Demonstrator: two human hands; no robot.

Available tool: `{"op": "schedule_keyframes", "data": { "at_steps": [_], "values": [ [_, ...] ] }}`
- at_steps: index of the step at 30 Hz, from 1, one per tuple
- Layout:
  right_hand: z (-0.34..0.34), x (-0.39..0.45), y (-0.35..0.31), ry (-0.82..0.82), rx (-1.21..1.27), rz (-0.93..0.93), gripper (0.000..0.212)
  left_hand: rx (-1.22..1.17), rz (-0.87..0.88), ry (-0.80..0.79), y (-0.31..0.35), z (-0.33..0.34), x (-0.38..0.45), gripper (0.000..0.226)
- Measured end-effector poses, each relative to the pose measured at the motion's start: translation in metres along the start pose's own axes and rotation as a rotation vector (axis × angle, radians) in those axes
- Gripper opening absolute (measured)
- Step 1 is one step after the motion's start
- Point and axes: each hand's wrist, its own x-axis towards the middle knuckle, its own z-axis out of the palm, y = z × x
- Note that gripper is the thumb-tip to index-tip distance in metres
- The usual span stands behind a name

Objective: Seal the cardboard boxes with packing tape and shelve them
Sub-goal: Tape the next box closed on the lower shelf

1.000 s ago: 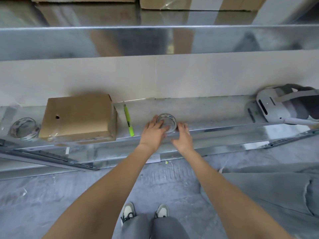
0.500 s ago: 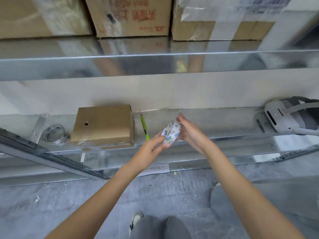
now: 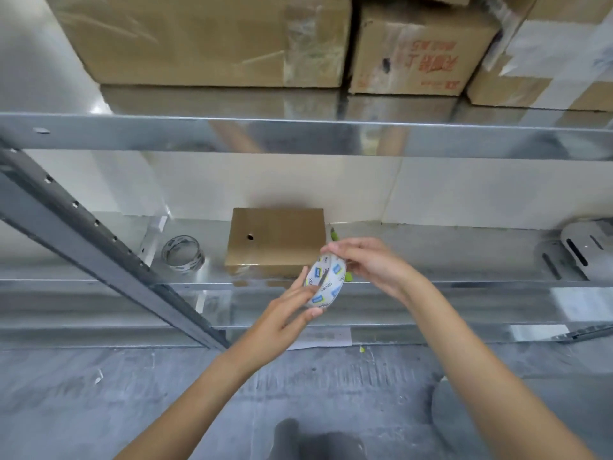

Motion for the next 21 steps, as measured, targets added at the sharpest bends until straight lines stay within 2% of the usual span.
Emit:
{"op": "schedule_keyframes", "data": {
  "at_steps": [6, 11, 16, 21],
  "values": [
    [0.049, 0.005, -0.004, 0.169, -0.070, -0.099, 0.007, 0.030, -0.044, 0.063, 0.005, -0.017, -0.025, 0.044],
    [0.084, 0.006, -0.003, 0.251, -0.069, -0.153, 0.006, -0.068, -0.090, 0.159, 0.023, -0.023, -0.030, 0.025],
    [0.096, 0.010, -0.005, 0.294, -0.168, -0.211, 0.016, -0.017, -0.037, 0.226, 0.019, -0.032, -0.039, 0.042],
    [0.101, 0.010, -0.011, 0.299, -0.178, -0.255, 0.013, -0.060, -0.021, 0.214, 0.018, -0.037, -0.039, 0.037]
  ]
}}
